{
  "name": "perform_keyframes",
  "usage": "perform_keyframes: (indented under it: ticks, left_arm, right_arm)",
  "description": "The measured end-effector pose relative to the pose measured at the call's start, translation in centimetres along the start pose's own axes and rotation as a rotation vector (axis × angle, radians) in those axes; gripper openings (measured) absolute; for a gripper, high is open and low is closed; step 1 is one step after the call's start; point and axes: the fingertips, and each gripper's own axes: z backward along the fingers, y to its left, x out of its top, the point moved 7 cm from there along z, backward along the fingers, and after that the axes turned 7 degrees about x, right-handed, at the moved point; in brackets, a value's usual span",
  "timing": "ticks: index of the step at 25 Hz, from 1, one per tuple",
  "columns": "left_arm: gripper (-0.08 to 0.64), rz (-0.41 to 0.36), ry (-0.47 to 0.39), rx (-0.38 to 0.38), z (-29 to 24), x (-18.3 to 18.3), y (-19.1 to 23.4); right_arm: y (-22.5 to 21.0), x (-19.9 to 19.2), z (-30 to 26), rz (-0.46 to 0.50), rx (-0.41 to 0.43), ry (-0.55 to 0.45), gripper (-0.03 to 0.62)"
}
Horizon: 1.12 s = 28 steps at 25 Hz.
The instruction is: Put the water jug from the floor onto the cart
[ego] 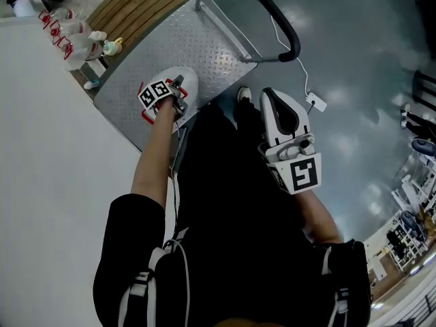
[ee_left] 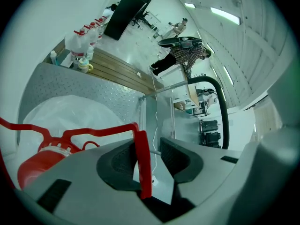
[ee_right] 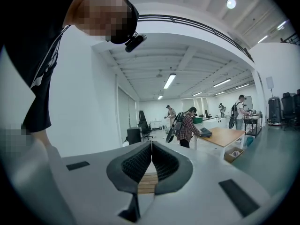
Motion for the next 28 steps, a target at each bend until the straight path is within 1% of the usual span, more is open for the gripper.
perform_keyframes:
  ticks: [1,3,5,8,10,12,15,17,19,23,24,25,26,28]
  left_arm:
    - [0.156,-0.001,0.008,-0.018,-0.2,0.0,-0.3]
    - [0.172,-0.008,0.027,-0.047,-0.5,-0.1,-0.9]
    - [0.187,-0.009,0.039,-0.059,-0.4,-0.3,-1.2]
    - [0.199,0.0,0.029,-0.07,0.1,-0.4,-0.8]
    - [0.216,0.013,0.024,-0.095,0.2,-0.5,-0.5]
    - [0.232,0.049,0.019,-0.126,0.1,-0.6,-0.4]
    - [0.249,0.138,0.008,-0.168,0.0,-0.6,-0.4]
    - [0.256,0.171,0.006,-0.178,-0.1,-0.9,-0.3]
    - [0.261,0.167,0.002,-0.166,0.2,-1.2,-0.2]
    - [0.267,0.125,0.003,-0.132,0.4,-1.8,-0.6]
    - [0.274,0.119,0.007,-0.131,0.3,-1.9,-0.9]
    - [0.307,0.112,0.011,-0.128,0.2,-2.0,-1.1]
    - [0.322,0.103,0.015,-0.124,0.2,-2.0,-1.4]
    - [0.325,0.081,0.014,-0.113,0.1,-1.8,-1.6]
  right_arm:
    - [-0.2,0.0,0.1,0.001,-0.005,0.0,0.018]
    - [-0.3,0.2,0.2,0.003,-0.008,-0.004,0.018]
    - [-0.3,0.4,0.4,0.004,-0.004,-0.006,0.018]
    - [-0.3,0.5,0.5,0.0,-0.004,-0.018,0.018]
    - [-0.2,0.4,0.6,-0.002,-0.003,-0.017,0.018]
    - [-0.3,0.4,0.7,-0.004,0.002,-0.015,0.018]
    - [-0.5,0.5,0.8,-0.005,0.007,-0.017,0.017]
    - [-0.6,0.6,1.1,0.0,0.004,-0.022,0.018]
    - [-0.5,0.8,1.7,0.006,-0.004,-0.028,0.018]
    - [-1.1,0.9,2.2,0.003,-0.017,-0.042,0.018]
    - [-1.2,1.0,2.2,0.004,-0.015,-0.047,0.018]
    - [-1.4,1.1,2.2,0.005,-0.011,-0.05,0.018]
    - [-1.6,1.2,2.2,0.005,-0.007,-0.048,0.018]
    - [-1.9,1.2,2.2,0.0,-0.004,-0.041,0.018]
